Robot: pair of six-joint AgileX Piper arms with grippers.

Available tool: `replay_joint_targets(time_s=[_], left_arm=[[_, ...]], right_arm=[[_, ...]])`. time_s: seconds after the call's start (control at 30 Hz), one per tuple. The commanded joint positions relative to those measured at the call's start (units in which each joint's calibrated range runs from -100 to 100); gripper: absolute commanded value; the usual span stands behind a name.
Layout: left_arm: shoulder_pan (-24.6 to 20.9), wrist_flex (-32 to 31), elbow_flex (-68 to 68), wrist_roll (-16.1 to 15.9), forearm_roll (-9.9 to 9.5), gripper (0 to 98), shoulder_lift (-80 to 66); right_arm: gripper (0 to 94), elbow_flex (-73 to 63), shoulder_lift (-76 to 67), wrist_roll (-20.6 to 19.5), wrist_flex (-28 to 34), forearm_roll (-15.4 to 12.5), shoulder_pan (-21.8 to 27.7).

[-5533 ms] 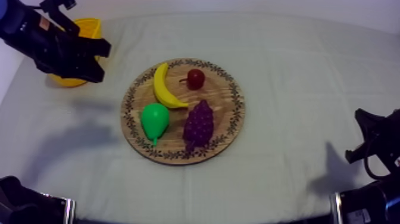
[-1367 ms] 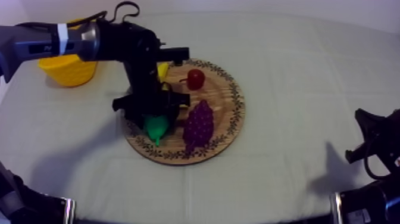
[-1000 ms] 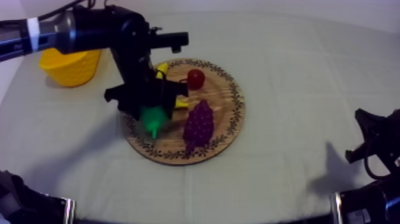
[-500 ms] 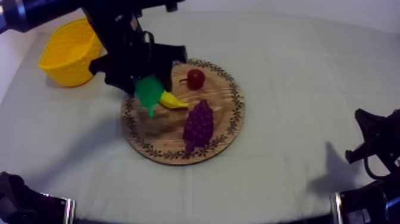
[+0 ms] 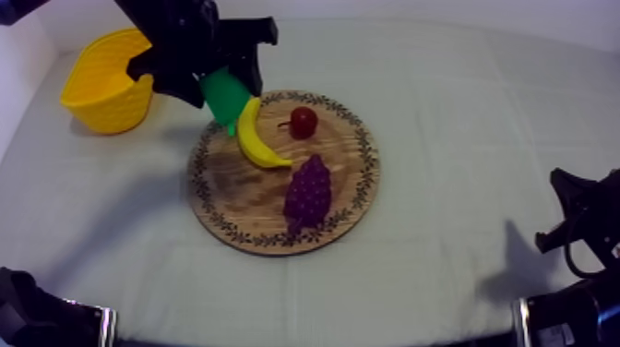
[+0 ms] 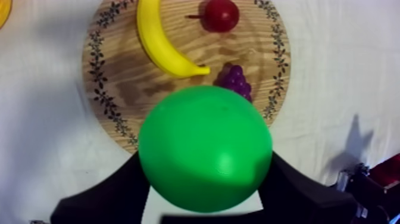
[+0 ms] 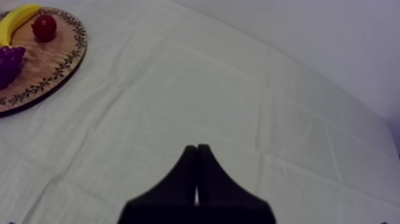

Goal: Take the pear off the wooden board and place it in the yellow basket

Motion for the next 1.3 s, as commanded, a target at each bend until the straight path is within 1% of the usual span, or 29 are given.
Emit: replay_joint_targets(time_s=[0.0,0.23,0.53,0.7,0.9,1.07,1.27], left_arm=[[-0.5,-0.1,0.0,-0.2,-0.23,55.1,0.3],[-4.4,-0.1,-0.8,-1.7,-1.35,54.8,1.5],[-11.3,-0.1,-2.8,-4.2,-2.8,54.4,3.2],[-15.7,-0.1,-4.4,-6.2,-4.02,54.2,4.6],[-21.3,-0.1,-9.6,-9.3,-5.7,53.9,8.1],[-25.6,-0.1,-16.3,-11.7,-6.45,53.5,11.9],[-29.2,-0.1,-22.8,-13.3,-7.07,53.3,16.5]], right_arm=[[0.2,0.0,0.0,0.0,0.0,0.0,0.0],[0.2,0.0,0.0,0.0,0.0,0.0,0.0],[0.2,0.0,0.0,0.0,0.0,0.0,0.0],[0.2,0.0,0.0,0.0,0.0,0.0,0.0],[0.2,0.0,0.0,0.0,0.0,0.0,0.0],[0.2,0.0,0.0,0.0,0.0,0.0,0.0],[0.2,0.0,0.0,0.0,0.0,0.0,0.0]])
